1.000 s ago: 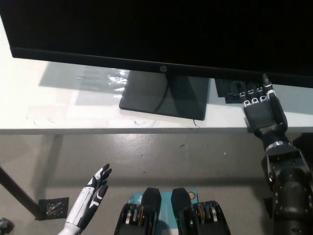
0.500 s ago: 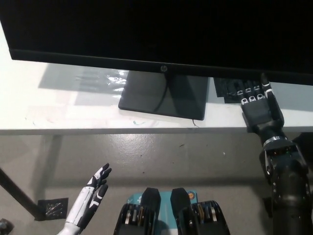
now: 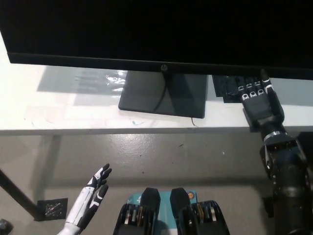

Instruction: The monitor is being placed at the center of the desk and the robot uses its right hand to grab on the right side of the monitor and tilt the angle of the montior sideways.

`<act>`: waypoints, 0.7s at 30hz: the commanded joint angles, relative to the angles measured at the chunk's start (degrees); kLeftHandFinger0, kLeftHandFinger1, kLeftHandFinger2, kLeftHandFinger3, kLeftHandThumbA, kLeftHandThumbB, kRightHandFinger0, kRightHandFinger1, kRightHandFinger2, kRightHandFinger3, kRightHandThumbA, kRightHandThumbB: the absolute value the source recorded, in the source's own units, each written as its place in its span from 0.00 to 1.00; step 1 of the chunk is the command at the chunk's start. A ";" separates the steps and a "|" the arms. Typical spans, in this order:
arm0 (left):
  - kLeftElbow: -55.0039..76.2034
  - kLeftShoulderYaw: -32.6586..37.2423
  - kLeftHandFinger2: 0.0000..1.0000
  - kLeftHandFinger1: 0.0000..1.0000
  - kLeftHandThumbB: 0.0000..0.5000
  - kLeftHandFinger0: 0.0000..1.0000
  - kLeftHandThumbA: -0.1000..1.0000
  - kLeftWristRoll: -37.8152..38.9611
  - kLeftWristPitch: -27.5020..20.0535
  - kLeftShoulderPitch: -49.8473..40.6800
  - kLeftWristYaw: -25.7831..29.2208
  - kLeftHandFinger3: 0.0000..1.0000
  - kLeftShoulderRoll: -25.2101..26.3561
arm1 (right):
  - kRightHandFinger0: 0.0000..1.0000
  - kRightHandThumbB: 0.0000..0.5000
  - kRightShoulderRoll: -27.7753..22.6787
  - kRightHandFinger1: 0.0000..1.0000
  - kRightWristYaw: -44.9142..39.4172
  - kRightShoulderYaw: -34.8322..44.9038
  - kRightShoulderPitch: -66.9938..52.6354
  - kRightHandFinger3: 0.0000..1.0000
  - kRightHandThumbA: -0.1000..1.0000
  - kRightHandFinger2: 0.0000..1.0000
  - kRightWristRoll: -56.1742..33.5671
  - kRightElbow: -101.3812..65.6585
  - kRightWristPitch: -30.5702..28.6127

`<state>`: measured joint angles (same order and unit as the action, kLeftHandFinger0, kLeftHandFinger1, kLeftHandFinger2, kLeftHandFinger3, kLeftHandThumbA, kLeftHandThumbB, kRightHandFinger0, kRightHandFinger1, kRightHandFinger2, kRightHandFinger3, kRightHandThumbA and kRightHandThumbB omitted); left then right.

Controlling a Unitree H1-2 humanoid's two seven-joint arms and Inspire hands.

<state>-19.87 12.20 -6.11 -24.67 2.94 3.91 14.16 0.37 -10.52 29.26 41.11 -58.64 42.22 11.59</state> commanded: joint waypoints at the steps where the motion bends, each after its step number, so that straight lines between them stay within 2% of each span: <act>1: 1.29 -0.07 1.00 1.00 0.58 1.00 1.00 0.16 -2.26 0.89 1.10 1.00 1.12 | 1.00 0.76 -1.23 1.00 -0.46 0.62 7.05 1.00 1.00 1.00 1.47 -0.15 -2.25; 6: 1.44 -0.15 1.00 1.00 0.58 1.00 1.00 0.33 -2.26 0.68 0.95 1.00 1.08 | 1.00 0.71 -1.21 1.00 0.28 1.59 9.45 1.00 1.00 1.00 1.51 1.15 -2.00; 21: 1.54 -0.05 1.00 1.00 0.58 1.00 1.00 0.18 -2.26 1.03 1.09 1.00 1.28 | 1.00 0.73 -1.75 1.00 -0.37 2.67 15.35 1.00 1.00 1.00 3.51 6.34 -3.51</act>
<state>-19.85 12.21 -6.10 -24.67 2.94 4.02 14.18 -0.57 -10.27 31.83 49.10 -56.35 48.71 10.55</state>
